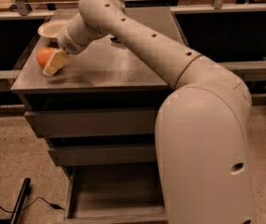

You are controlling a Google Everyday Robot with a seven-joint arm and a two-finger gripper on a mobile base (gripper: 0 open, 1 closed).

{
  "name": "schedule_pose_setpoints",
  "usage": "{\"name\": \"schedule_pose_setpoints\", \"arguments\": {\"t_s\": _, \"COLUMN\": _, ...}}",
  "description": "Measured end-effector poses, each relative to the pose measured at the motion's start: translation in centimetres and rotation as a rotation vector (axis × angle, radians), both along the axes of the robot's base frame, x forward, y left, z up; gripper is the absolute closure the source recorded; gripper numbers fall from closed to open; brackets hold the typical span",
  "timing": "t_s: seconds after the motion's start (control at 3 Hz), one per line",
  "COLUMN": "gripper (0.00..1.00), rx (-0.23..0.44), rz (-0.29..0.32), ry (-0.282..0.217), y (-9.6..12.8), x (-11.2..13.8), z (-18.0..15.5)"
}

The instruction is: Place orange into bottom drawer

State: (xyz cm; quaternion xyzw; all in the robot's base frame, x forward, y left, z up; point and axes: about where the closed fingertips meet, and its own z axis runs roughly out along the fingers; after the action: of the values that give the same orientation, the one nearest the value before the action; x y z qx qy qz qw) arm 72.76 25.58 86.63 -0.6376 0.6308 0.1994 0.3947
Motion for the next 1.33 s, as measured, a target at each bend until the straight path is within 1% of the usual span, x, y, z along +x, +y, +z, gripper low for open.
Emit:
{"name": "schedule_pose_setpoints", "arguments": {"t_s": 1.0, "gripper": 0.88, "rx": -0.004, "rz": 0.011, "ry": 0.010, "y": 0.7, "x": -0.3, "z": -0.7}}
{"name": "schedule_pose_setpoints", "arguments": {"t_s": 1.33, "gripper": 1.00, "rx": -0.001, "rz": 0.045, "ry": -0.019, "y": 1.0, "x": -1.2, "z": 0.7}}
